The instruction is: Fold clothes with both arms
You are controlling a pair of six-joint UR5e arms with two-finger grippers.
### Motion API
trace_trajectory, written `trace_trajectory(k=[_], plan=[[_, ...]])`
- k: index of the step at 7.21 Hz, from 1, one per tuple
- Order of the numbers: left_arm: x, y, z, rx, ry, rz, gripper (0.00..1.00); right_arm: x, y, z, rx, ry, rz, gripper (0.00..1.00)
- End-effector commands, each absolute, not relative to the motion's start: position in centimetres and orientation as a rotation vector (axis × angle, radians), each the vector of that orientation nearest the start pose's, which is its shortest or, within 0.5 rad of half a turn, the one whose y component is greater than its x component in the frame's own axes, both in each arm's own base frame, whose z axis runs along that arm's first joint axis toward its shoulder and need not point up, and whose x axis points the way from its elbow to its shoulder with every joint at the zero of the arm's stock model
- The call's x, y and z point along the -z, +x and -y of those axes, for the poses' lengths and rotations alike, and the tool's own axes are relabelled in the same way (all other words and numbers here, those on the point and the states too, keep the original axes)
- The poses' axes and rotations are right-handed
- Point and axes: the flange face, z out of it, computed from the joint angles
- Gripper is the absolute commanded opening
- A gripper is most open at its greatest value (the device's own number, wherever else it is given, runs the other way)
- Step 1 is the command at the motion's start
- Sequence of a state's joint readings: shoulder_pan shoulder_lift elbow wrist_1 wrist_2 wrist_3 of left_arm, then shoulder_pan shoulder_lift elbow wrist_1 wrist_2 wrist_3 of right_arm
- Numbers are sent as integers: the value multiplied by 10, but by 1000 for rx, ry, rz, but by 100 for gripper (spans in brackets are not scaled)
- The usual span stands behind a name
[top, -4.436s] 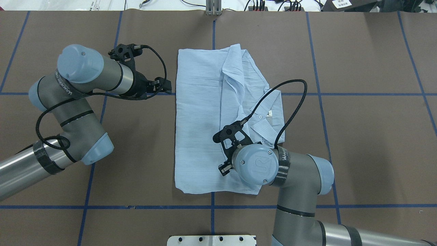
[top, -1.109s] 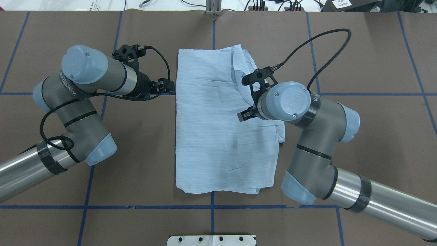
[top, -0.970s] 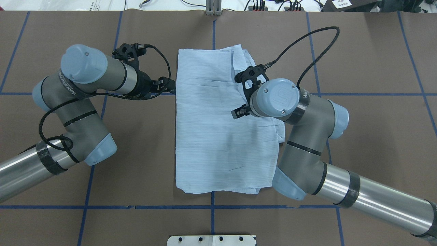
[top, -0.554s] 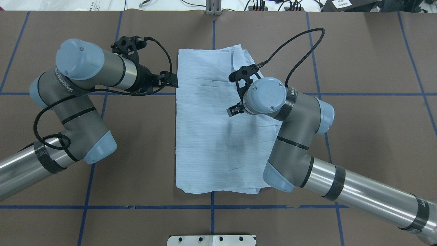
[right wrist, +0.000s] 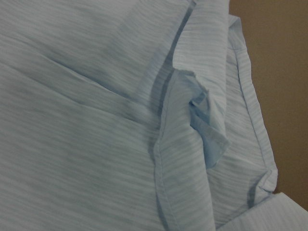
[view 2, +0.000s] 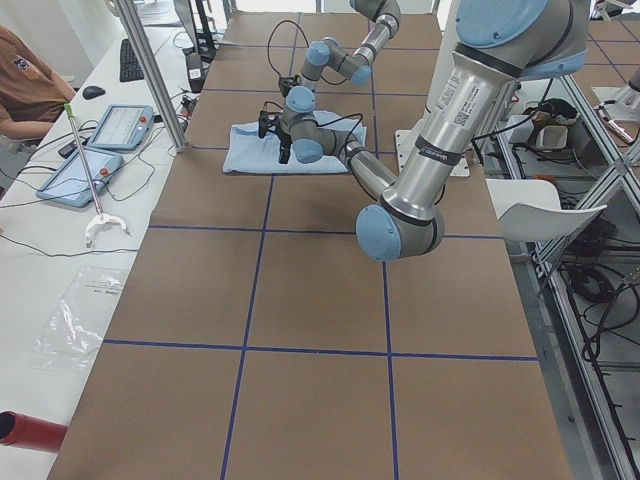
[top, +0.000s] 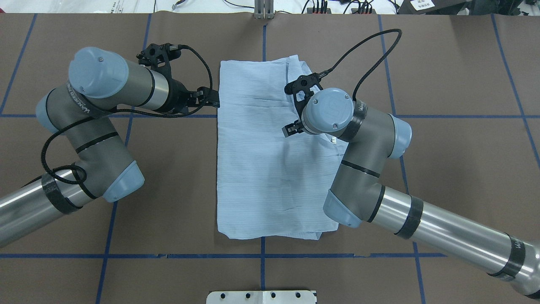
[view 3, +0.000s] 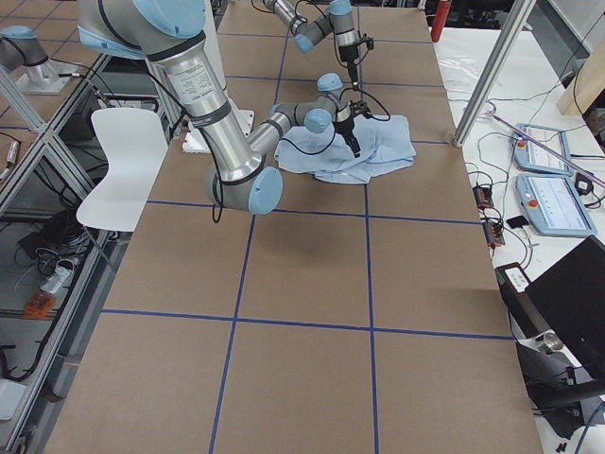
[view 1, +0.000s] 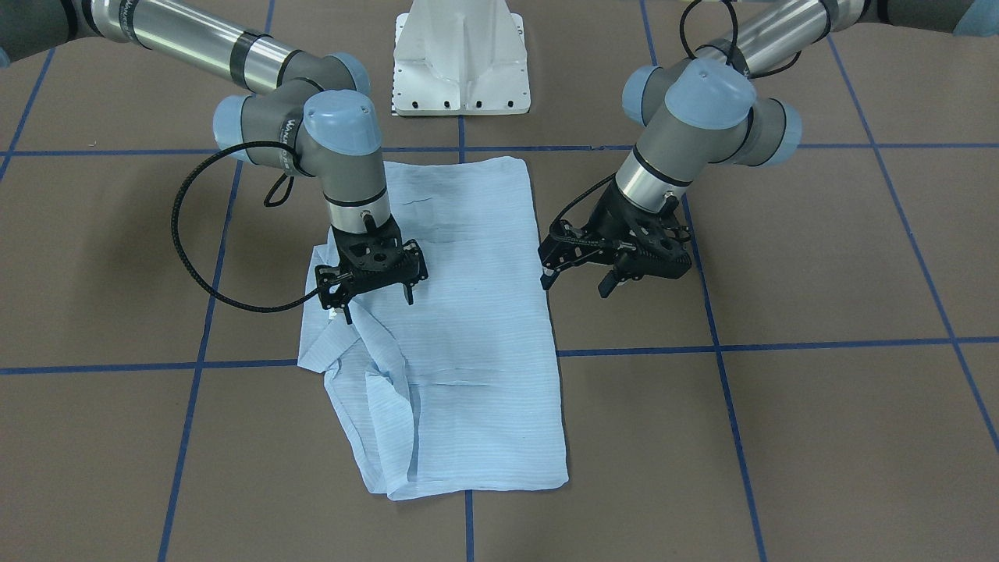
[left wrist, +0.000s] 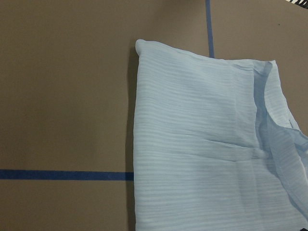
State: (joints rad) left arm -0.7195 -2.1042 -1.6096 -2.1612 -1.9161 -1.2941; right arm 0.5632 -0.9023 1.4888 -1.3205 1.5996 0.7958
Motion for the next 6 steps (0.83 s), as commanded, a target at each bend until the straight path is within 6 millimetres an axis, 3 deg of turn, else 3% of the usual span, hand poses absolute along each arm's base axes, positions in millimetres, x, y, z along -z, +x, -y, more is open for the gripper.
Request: trace_trajectory(k=[1, 3, 6], plan=[[-268, 439, 518, 192, 276, -1146, 100, -264, -561, 520, 213, 503, 655, 100], [-276, 439, 518, 194, 267, -1137, 100, -268, -551, 543, 200, 512, 624, 100], [-279, 440, 519, 193, 265, -1136, 100, -286, -554, 554, 231, 505, 578, 100]])
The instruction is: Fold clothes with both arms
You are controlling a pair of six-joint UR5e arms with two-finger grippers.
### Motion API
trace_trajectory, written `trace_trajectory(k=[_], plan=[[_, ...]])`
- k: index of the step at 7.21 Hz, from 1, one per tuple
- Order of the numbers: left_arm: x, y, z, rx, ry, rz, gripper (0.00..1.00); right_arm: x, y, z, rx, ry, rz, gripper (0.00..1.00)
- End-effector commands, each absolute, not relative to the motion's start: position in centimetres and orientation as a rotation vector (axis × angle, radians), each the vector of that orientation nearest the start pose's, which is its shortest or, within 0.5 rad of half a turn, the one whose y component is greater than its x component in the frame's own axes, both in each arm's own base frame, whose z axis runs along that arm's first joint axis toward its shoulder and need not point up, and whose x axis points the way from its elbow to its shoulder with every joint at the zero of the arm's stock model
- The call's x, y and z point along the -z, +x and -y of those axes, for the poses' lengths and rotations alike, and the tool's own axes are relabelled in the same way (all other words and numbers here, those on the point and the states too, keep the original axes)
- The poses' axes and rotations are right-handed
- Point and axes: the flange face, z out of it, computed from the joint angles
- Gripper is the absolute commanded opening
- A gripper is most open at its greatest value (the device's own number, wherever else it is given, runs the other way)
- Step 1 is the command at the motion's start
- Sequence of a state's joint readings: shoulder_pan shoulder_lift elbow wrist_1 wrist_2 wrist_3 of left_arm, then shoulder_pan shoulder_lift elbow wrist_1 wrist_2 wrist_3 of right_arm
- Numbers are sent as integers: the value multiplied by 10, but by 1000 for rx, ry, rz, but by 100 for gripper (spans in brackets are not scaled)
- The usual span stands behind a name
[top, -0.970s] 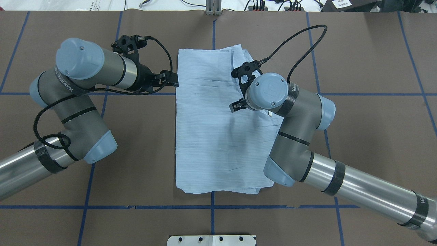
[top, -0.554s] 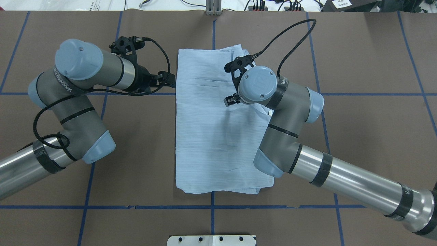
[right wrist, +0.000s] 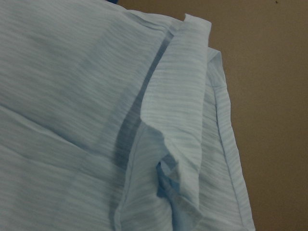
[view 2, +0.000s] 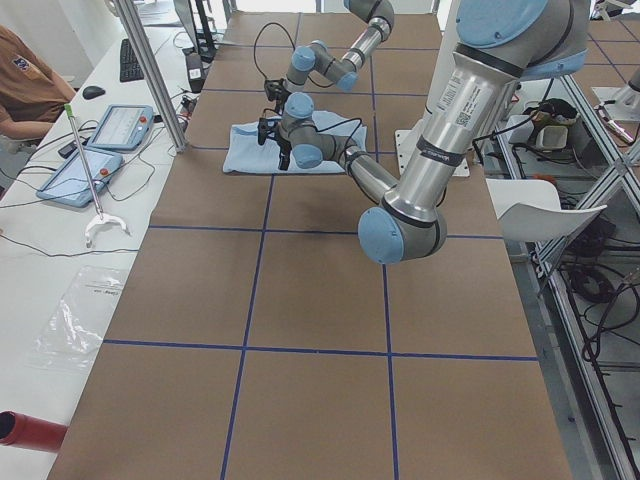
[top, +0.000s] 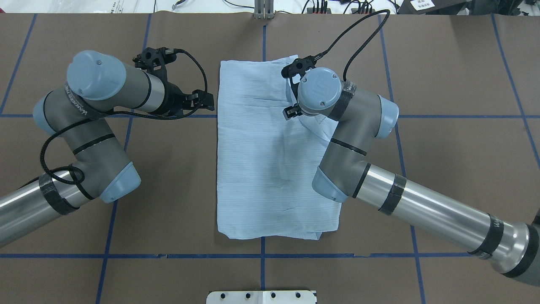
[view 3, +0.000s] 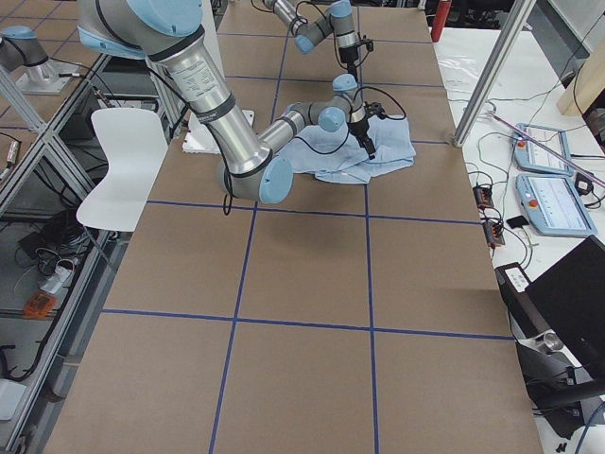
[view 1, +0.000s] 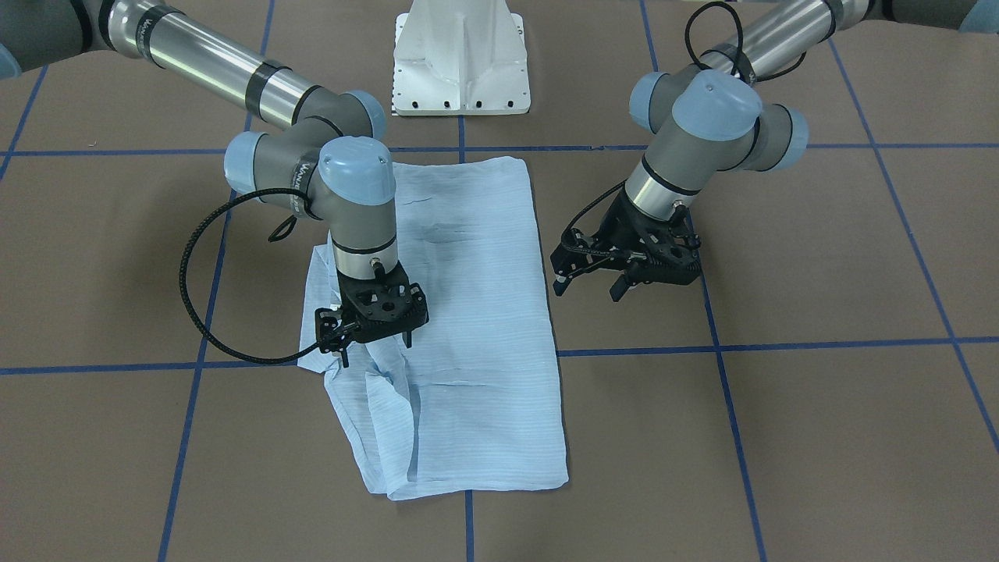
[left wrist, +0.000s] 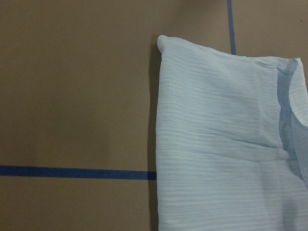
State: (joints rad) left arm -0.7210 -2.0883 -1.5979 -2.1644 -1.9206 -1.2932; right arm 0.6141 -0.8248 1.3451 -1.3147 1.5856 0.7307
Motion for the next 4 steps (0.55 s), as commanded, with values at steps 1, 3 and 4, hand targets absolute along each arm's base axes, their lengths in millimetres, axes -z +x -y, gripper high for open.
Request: trace_trajectory(k=[1, 3, 4], plan=[[-282, 441, 520, 194, 263, -1131, 100, -288, -555, 553, 234, 499, 577, 100], [-287, 439, 517, 192, 258, -1130, 100, -296, -557, 554, 236, 486, 568, 100], [-286, 439, 518, 193, 257, -1131, 100, -300, -556, 553, 238, 482, 566, 100]])
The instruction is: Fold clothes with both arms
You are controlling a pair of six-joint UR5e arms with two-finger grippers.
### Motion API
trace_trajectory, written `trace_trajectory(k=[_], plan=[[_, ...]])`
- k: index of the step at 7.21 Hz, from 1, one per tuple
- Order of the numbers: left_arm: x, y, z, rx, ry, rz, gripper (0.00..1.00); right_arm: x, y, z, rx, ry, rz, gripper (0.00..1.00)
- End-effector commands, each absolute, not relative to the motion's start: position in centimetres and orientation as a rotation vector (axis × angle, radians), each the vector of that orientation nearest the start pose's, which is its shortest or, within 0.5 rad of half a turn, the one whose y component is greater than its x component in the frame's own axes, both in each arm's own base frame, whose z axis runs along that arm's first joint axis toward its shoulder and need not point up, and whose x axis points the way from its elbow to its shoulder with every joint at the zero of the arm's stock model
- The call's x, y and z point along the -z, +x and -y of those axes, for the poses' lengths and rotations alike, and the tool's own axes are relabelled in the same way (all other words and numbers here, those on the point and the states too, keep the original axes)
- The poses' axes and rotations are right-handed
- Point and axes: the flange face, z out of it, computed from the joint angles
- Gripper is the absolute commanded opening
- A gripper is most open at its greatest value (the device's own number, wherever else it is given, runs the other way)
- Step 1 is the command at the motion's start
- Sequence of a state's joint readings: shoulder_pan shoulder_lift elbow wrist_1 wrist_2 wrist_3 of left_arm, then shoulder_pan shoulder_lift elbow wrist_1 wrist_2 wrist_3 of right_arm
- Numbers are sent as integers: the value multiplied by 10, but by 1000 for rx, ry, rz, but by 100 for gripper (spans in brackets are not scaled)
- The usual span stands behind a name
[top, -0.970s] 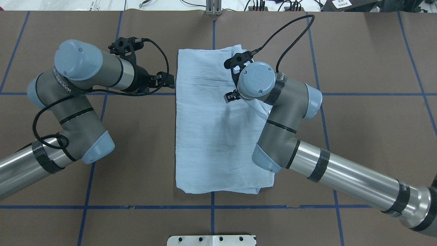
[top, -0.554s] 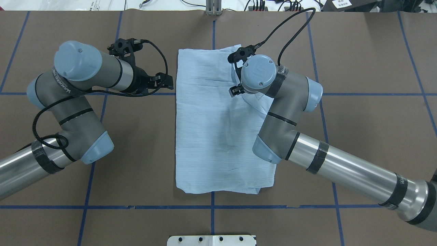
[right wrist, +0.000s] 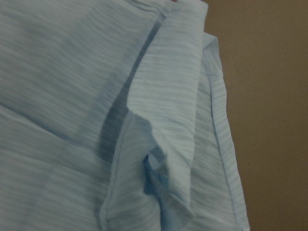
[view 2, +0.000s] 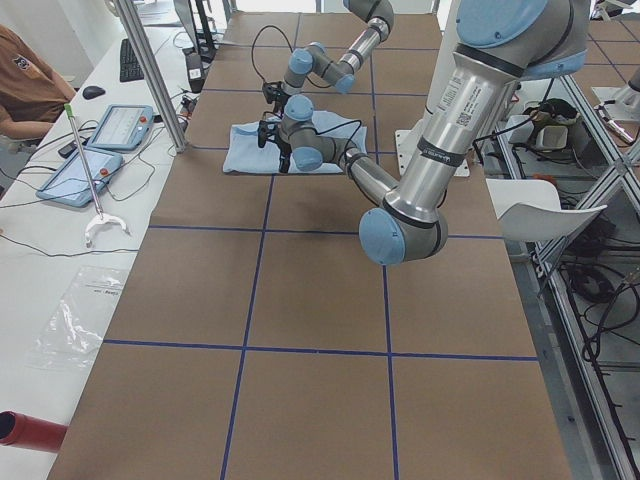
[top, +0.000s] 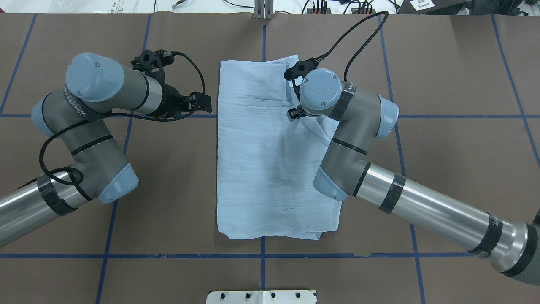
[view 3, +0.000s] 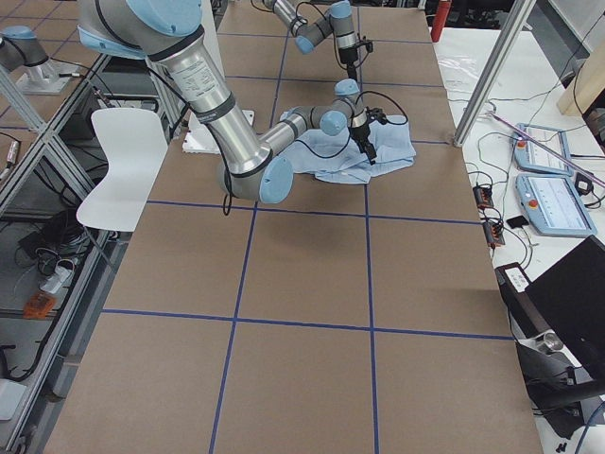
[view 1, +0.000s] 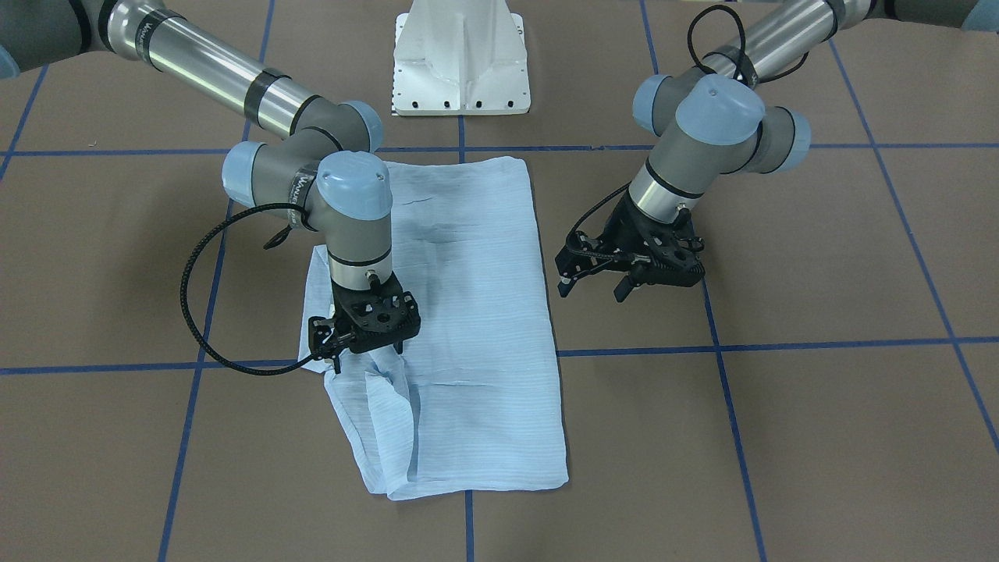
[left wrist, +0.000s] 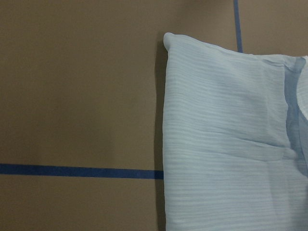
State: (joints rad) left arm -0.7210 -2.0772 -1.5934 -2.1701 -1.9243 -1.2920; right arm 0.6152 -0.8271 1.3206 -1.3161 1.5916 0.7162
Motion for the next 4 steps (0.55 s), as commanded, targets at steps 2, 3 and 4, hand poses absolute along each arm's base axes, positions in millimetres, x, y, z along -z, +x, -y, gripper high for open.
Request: trace_trajectory(k=[2, 3, 4], plan=[[-285, 440, 517, 191, 257, -1133, 100, -308, -536, 571, 268, 502, 536, 100], [-282, 440, 517, 193, 257, -1136, 100, -329, -514, 585, 273, 492, 509, 100], [-277, 441, 516, 190, 258, -1143, 100, -339, -484, 606, 288, 482, 502, 100]])
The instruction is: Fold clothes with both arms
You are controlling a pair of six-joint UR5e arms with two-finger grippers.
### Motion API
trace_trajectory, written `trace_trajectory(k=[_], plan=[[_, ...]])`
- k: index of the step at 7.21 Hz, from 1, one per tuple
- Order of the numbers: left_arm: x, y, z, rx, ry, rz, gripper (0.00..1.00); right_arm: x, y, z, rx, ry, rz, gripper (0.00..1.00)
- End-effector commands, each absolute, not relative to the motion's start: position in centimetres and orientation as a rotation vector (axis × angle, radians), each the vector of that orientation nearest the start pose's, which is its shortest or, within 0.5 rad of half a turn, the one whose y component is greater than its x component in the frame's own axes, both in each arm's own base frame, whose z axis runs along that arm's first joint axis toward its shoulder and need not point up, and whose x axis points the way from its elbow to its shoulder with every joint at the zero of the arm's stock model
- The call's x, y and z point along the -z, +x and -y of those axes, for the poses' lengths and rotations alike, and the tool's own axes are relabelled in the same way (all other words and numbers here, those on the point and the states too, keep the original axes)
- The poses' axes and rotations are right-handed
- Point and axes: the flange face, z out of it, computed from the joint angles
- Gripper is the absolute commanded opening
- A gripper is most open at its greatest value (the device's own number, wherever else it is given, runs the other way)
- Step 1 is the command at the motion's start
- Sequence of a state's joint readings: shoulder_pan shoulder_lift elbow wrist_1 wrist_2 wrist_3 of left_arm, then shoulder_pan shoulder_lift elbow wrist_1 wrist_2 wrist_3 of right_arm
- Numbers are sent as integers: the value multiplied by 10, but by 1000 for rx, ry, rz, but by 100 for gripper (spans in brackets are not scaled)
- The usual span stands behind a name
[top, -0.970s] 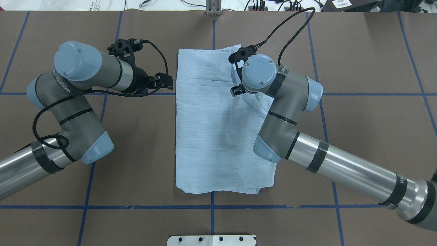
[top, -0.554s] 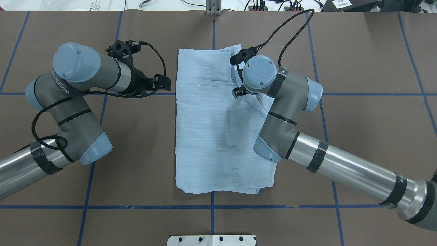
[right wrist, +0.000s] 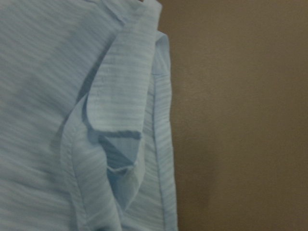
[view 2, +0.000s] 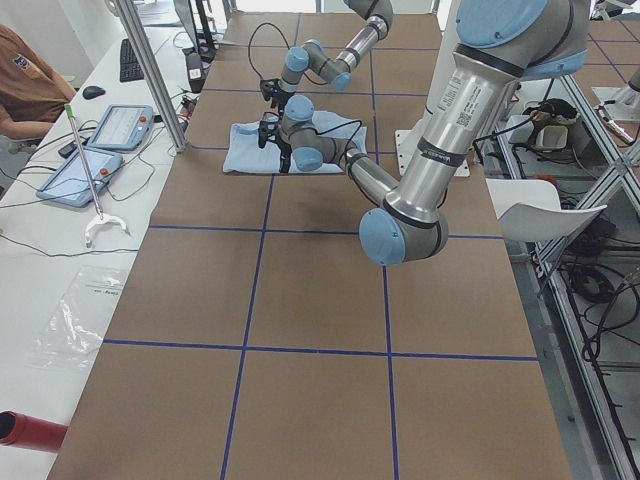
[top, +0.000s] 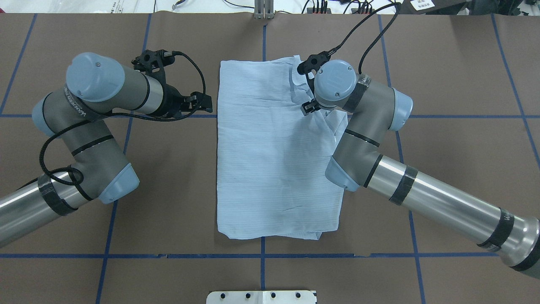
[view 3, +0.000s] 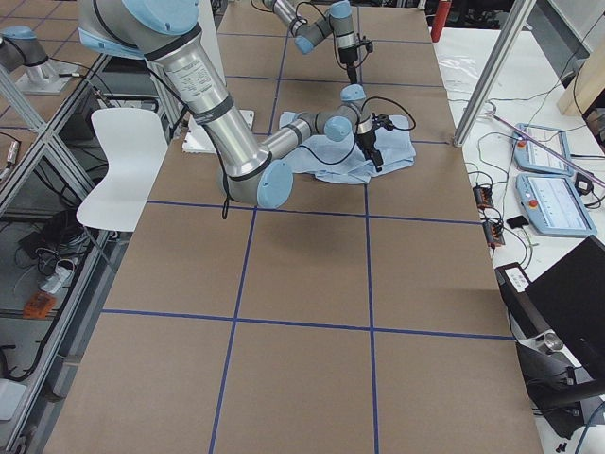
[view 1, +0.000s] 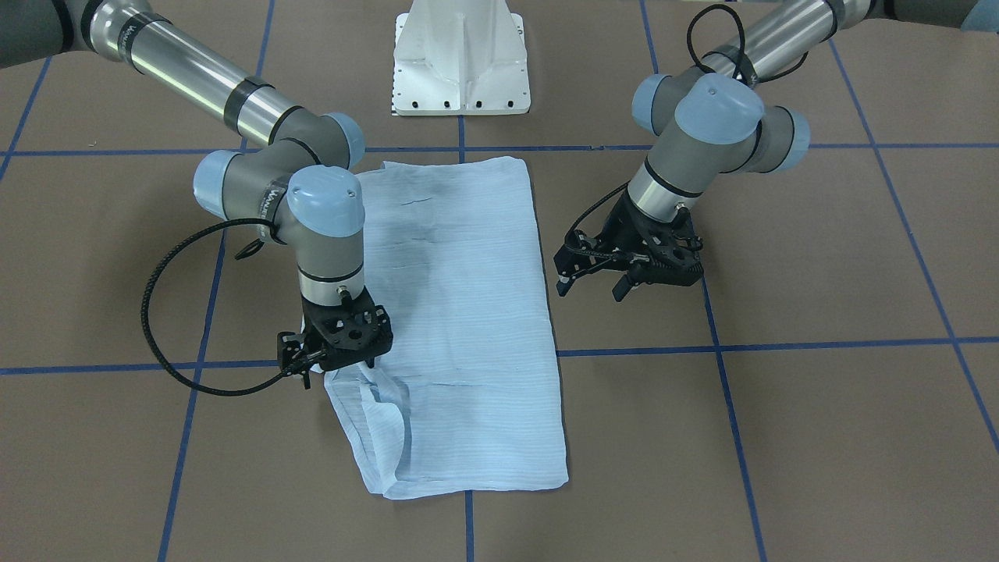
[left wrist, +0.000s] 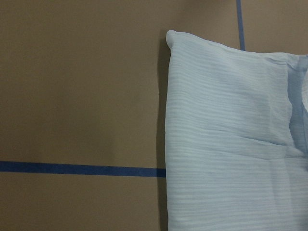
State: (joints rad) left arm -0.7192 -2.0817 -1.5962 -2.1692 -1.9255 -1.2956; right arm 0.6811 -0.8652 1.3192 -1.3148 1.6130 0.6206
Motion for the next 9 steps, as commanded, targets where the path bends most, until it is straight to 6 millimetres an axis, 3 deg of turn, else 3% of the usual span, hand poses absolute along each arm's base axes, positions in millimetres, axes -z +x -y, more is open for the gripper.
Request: trace_trajectory(k=[1, 3, 5, 7, 9], plan=[[-275, 440, 516, 192, 258, -1146, 100, -362, -453, 621, 303, 456, 495, 100], [-270, 441, 516, 187, 264, -1152, 100, -363, -419, 640, 285, 424, 543, 100], [-264, 440, 511, 187, 256, -1162, 100, -343, -413, 627, 305, 394, 652, 100], [-246, 432, 489, 206, 160, -1230, 100, -342, -384, 580, 266, 365, 752, 100], [-244, 454, 432, 229, 47, -1253, 100, -341, -351, 505, 186, 216, 922, 100]])
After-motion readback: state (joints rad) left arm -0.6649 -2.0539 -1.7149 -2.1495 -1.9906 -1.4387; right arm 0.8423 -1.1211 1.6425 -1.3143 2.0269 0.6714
